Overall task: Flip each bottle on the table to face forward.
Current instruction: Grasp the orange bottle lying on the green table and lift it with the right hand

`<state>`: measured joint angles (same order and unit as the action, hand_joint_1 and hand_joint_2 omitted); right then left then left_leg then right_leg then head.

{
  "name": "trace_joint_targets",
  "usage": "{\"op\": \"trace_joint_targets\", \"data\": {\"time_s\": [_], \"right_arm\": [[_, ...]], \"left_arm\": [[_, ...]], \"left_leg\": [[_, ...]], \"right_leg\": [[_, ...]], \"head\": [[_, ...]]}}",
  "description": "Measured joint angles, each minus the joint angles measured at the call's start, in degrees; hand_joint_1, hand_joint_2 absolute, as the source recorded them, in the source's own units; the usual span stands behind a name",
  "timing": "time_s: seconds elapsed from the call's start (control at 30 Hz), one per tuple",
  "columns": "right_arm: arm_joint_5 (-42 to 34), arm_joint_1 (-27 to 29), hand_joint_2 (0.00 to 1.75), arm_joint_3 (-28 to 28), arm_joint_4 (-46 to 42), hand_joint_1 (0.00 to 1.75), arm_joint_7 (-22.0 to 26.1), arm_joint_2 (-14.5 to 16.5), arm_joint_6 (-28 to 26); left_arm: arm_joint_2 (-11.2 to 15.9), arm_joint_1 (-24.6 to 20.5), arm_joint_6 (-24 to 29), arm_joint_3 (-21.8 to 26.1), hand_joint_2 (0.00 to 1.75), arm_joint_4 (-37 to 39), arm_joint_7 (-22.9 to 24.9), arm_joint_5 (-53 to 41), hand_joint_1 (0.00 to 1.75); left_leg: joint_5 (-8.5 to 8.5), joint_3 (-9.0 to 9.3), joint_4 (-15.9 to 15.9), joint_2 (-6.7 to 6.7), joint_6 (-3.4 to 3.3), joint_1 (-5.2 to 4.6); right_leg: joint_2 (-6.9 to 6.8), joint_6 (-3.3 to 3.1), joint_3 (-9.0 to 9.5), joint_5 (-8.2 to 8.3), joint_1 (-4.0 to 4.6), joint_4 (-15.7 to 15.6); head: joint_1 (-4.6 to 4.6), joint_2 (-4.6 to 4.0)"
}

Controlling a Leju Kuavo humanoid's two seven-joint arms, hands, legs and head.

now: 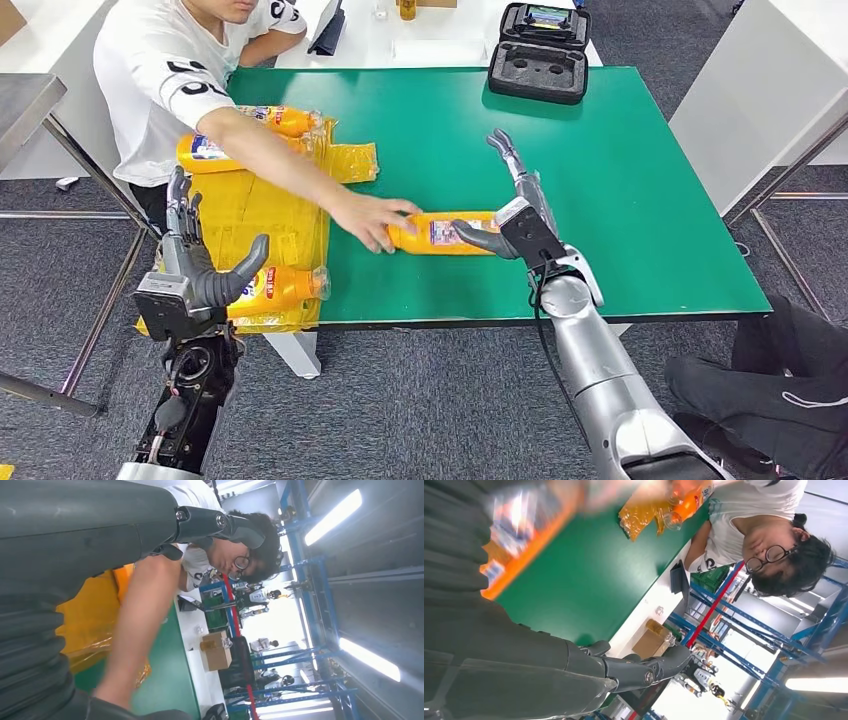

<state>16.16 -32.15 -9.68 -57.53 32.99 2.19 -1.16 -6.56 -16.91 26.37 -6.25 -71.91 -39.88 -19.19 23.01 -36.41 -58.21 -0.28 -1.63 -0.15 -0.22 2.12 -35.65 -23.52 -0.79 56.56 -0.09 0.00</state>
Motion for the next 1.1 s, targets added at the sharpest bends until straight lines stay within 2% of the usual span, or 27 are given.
{"op": "trace_joint_targets", "data": {"time_s": [0.67, 0.93, 1.1], "right_arm": [[-0.16, -1.01, 1.75, -0.23, 4.7, 0.0, 0.44, -0.1, 0.36], [6.07, -4.11, 1.75, -4.15, 10.59, 0.0, -6.8, -0.17, 5.33], [6.96, -5.25, 1.75, -5.92, 13.25, 0.0, -7.7, -0.35, 5.88]], "left_arm": [[0.0, 0.85, 0.36, -0.09, 1.75, 0.0, -0.19, 1.55, 0.0], [0.0, 0.87, 0.04, -0.1, 1.75, 0.02, -0.19, 1.47, 0.0], [0.0, 0.87, 0.03, -0.13, 1.75, 0.02, -0.19, 1.38, 0.0]], "left_leg": [[0.0, -0.01, 0.0, -0.01, 0.0, 0.0], [-0.01, -0.01, 0.0, -0.02, 0.0, 0.01], [-0.01, -0.01, 0.0, -0.02, 0.0, 0.0]], "right_leg": [[0.0, 0.0, 0.0, 0.0, 0.0, 0.0], [-0.01, 0.0, 0.0, 0.0, 0.0, 0.0], [-0.01, 0.0, 0.0, 0.0, 0.0, 0.01]], "head": [[0.0, 0.0], [-0.01, 0.0], [0.0, 0.0]]}}
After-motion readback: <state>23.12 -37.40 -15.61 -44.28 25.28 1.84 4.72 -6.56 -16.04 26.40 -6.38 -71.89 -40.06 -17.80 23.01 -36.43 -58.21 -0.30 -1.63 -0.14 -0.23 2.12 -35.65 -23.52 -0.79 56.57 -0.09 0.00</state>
